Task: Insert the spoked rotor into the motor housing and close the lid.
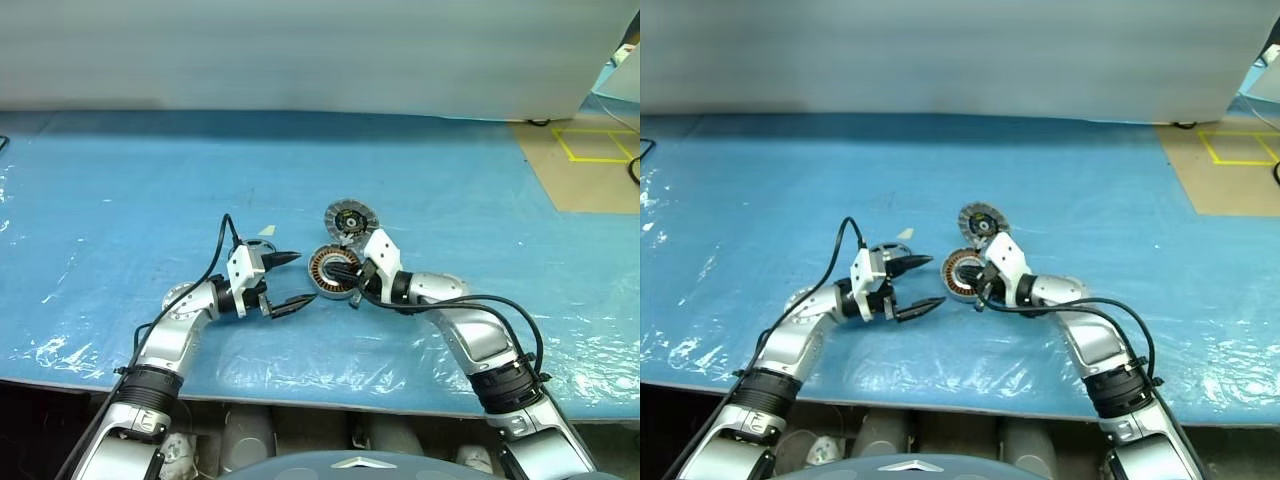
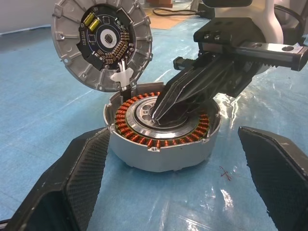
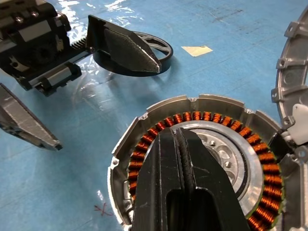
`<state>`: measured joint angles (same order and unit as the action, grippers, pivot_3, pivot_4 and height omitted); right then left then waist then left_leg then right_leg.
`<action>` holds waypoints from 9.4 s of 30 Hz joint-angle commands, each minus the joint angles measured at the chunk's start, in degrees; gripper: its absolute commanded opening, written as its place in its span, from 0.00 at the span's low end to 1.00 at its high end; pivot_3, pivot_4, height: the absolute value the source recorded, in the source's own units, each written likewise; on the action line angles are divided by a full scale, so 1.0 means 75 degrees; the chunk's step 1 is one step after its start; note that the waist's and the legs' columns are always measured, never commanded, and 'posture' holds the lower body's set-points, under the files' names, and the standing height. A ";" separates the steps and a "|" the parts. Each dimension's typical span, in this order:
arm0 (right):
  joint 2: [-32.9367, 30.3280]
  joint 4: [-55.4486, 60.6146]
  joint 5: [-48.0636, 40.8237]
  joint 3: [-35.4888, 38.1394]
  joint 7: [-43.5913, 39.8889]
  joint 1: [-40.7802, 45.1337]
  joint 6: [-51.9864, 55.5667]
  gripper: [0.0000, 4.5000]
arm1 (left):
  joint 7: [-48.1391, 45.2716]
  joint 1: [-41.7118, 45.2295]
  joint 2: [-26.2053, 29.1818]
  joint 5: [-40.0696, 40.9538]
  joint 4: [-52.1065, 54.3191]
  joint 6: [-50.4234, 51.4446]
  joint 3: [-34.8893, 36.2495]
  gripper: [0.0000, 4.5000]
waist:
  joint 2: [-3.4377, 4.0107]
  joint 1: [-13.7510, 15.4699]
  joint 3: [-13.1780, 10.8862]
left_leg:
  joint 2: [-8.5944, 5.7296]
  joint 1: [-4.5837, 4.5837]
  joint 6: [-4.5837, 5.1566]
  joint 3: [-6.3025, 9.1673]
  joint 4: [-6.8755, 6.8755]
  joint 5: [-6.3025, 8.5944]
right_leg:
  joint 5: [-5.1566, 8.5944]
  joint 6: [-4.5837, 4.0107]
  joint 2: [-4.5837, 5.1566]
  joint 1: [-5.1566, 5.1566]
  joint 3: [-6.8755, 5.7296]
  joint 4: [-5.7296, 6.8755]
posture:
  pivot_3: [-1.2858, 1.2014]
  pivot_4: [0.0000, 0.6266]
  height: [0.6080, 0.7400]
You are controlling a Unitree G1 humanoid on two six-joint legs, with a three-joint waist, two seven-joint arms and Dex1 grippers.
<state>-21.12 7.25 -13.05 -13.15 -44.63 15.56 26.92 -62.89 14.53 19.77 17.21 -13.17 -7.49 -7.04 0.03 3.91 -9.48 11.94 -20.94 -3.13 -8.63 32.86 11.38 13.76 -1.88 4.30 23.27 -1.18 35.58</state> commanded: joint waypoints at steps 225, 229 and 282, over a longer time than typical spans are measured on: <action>0.0023 0.1431 0.0566 -0.0542 0.0878 -0.0885 -0.0594 0.00 | -0.3271 0.6828 0.1093 -0.4038 -0.7748 -0.2060 -0.0764 0.75 | -0.0049 0.0221 -0.0029 | -0.0009 -0.0006 -0.0010 0.0023 -0.0019 -0.0002 | -0.0025 0.0041 0.0001 -0.0005 -0.0018 0.0002 | 0.52 0.24 1.00; 0.0026 0.1443 0.0569 -0.0536 0.0884 -0.0899 -0.0593 0.00 | -0.3230 0.6840 0.1098 -0.4134 -0.7735 -0.2067 -0.0852 0.75 | -0.0049 0.0221 -0.0029 | -0.0009 -0.0007 -0.0010 0.0023 -0.0019 -0.0002 | -0.0025 0.0041 0.0000 -0.0005 -0.0018 0.0002 | 0.52 0.24 1.00; -0.1362 0.2658 -0.0329 0.1570 0.0936 -0.2030 0.0103 0.00 | -0.3902 0.5841 0.0188 -0.0434 -0.4837 0.0916 -0.0927 0.29 | -0.0059 0.0227 -0.0036 | -0.0014 -0.0009 -0.0008 0.0021 -0.0024 -0.0003 | -0.0024 0.0040 0.0000 -0.0004 -0.0015 -0.0006 | 0.52 0.24 1.00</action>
<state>-31.05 25.55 -15.20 -2.43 -37.84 0.68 28.68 -92.21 57.97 21.62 14.15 -50.72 0.57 -15.42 -0.41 5.61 -9.76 11.84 -21.01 -3.19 -8.47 32.68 11.36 13.58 -1.58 4.30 23.23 -1.30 35.53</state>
